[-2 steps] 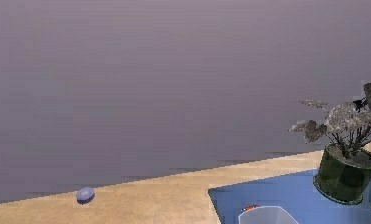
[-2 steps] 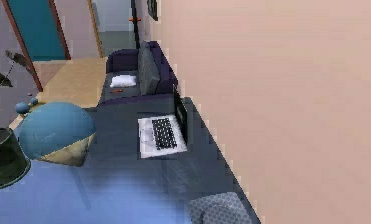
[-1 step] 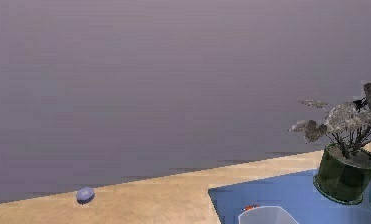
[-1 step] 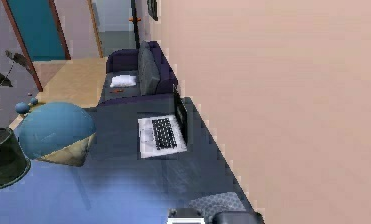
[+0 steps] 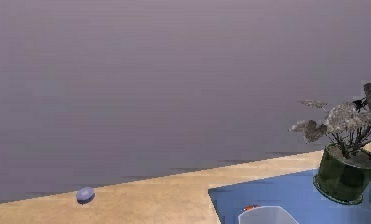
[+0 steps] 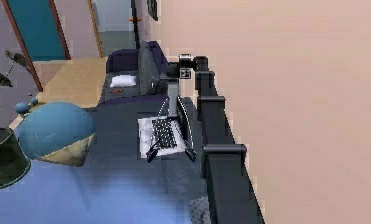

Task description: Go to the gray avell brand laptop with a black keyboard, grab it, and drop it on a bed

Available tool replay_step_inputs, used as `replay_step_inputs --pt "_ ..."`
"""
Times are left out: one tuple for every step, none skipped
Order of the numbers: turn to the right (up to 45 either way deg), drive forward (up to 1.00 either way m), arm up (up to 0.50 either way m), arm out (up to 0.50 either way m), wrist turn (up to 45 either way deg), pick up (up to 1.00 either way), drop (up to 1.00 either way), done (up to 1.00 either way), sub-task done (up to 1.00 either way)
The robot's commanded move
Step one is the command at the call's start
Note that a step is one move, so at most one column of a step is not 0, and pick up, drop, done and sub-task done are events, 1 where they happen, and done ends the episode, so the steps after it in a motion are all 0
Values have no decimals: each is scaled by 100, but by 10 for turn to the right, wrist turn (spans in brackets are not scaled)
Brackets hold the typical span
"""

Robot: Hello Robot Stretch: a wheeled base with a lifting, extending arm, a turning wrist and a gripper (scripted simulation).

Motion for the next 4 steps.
replay_step_inputs --pt "0 0 0 0 450 0 0 0 0" --pt "0 0 0 0 450 0 0 0 0" --pt "0 0 0 0 360 0 0 0 0" --pt "0 0 -30 0 0 0 0 0 0"
